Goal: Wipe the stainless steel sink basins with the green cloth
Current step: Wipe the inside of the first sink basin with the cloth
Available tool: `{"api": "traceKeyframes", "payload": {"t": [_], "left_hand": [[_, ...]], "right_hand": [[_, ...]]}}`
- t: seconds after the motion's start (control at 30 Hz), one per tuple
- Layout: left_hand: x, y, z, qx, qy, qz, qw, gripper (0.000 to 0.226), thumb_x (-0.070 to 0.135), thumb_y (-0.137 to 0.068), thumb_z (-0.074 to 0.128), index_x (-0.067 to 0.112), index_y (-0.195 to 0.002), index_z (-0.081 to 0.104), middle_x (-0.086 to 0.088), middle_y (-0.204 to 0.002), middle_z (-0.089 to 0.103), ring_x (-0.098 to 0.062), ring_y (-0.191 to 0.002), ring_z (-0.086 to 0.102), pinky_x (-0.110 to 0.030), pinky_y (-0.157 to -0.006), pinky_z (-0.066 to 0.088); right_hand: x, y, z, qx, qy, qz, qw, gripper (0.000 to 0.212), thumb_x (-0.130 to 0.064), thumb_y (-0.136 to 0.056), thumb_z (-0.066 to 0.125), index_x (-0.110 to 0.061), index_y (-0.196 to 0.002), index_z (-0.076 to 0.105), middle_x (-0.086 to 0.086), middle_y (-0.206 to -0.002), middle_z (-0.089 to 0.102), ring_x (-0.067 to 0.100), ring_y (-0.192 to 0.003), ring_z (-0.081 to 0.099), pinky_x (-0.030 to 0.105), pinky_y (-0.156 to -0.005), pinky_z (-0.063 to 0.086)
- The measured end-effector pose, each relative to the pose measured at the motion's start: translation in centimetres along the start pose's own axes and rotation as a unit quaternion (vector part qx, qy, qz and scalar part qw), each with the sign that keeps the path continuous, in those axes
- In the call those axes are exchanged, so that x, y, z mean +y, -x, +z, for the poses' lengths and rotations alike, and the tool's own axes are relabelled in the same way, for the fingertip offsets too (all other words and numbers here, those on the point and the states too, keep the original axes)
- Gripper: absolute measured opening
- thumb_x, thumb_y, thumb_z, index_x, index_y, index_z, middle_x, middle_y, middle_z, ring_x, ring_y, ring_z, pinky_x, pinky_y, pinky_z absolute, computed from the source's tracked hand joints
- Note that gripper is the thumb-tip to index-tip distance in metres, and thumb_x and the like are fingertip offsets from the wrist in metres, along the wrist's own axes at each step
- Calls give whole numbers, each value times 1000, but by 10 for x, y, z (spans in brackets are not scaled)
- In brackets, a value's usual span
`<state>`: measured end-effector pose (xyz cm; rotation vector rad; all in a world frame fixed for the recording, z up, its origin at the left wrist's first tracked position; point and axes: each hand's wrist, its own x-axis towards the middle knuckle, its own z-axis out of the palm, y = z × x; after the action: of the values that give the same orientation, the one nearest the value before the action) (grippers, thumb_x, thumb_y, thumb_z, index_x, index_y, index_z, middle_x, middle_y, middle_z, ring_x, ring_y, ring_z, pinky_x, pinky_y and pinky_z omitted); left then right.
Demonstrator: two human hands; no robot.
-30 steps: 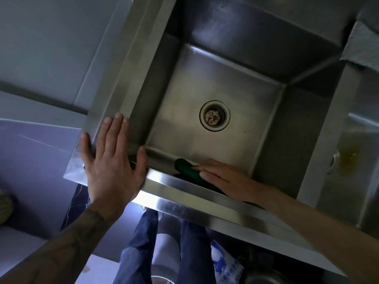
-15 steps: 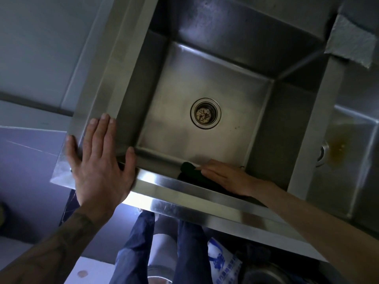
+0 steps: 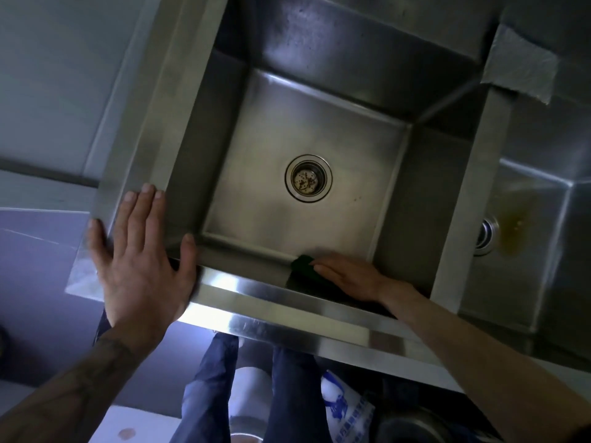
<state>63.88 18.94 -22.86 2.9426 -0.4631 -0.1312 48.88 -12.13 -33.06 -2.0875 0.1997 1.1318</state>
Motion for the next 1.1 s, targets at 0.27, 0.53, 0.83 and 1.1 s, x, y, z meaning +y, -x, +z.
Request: {"api": "traceKeyframes", "payload": {"t": [0.27, 0.53, 0.83, 1.1], "left_hand": [[-1, 0, 1, -1, 5, 4, 1000, 70, 45, -104, 41, 9, -163, 35, -8, -173, 32, -23, -163, 21, -63, -130, 9], [-2, 1, 3, 5, 19, 2, 1000, 70, 44, -103, 40, 10, -164, 33, -8, -173, 32, -23, -164, 20, -62, -131, 8], [-5, 1, 7, 14, 21, 14, 1000, 69, 43, -104, 41, 9, -164, 33, -9, -173, 32, -23, -164, 19, -62, -131, 9], [-4, 0, 6, 9, 20, 7, 1000, 70, 44, -103, 41, 10, -163, 34, -9, -172, 34, -23, -164, 21, -60, -132, 6]], "right_hand": [[7, 10, -3, 2, -2, -4, 1000, 44, -42, -112, 36, -20, -141, 60, 4, -143, 60, 22, -128, 54, 32, -109, 40], [5, 1, -5, -26, 40, 59, 997, 47, -40, -114, 33, -21, -152, 51, 4, -157, 50, 25, -141, 47, 32, -118, 34], [-7, 54, -13, 9, -71, 18, 997, 58, -67, -102, 28, -36, -144, 55, -18, -135, 57, 10, -125, 54, 29, -111, 39], [-7, 3, -10, -34, 0, 54, 998, 43, -34, -115, 33, -14, -146, 55, 11, -147, 55, 29, -131, 52, 38, -114, 38]]}}
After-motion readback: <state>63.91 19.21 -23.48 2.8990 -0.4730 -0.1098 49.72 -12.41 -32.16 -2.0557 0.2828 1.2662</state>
